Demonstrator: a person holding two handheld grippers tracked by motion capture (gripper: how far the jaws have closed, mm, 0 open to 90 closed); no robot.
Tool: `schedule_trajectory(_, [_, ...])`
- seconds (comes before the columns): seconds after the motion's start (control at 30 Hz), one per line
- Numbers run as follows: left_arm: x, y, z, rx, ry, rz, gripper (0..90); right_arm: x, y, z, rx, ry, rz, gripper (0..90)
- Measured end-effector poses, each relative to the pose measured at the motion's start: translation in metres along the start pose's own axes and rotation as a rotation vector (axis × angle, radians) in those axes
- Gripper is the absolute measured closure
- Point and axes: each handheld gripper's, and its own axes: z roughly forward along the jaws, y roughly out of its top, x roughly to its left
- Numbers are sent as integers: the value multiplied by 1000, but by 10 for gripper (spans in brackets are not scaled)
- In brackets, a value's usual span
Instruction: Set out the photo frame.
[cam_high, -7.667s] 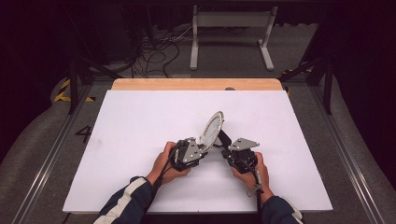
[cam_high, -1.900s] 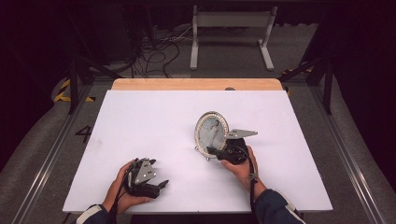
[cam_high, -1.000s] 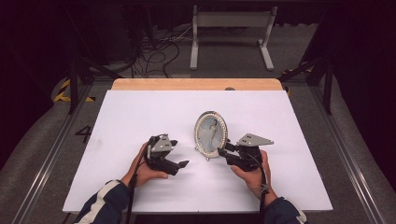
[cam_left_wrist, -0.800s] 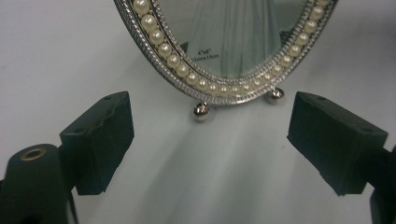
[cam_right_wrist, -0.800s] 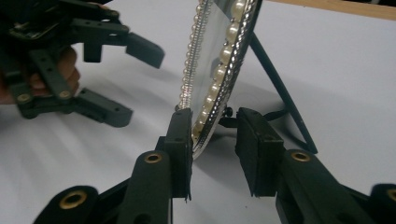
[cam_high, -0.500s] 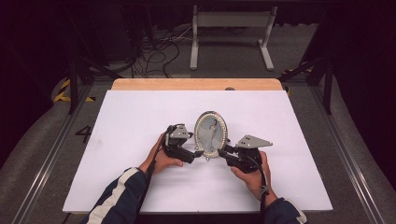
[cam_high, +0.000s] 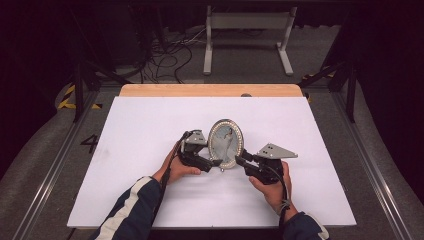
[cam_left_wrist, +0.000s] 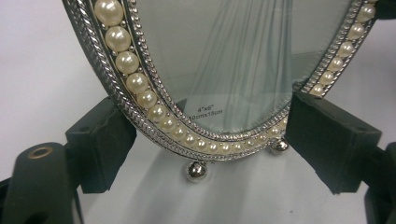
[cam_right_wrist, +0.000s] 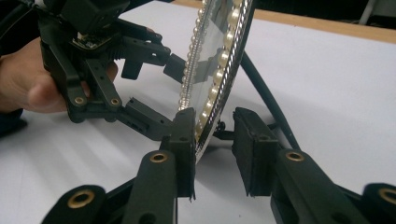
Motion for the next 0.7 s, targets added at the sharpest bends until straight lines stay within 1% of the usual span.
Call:
schedule_trajectory(0.13, [1, 0, -1, 0, 2, 3, 220, 1, 1, 0, -15, -2, 4, 741])
schedule_trajectory(0.2, [1, -1, -3, -4, 0, 1, 264, 1, 1, 0, -17, -4, -1, 760])
schedule_trajectory(0.27, [1, 0, -4, 5, 6, 13, 282, 1, 1, 0, -18, -10, 0, 761])
schedule_trajectory(0.37, [0, 0, -6, 18, 16, 18, 288, 0, 2, 1, -16, -10, 2, 763])
schedule_trajectory(0.53, [-3, -1, -10, 43, 26, 27, 287, -1, 3, 4, -13, -13, 20, 766])
schedule_trajectory(0.67, [-6, -6, -15, 45, 29, 27, 279, -3, 4, 7, -13, -23, 15, 767])
schedule_trajectory(0.7, [-6, -7, -16, 47, 29, 30, 278, -3, 5, 8, -14, -19, 24, 765])
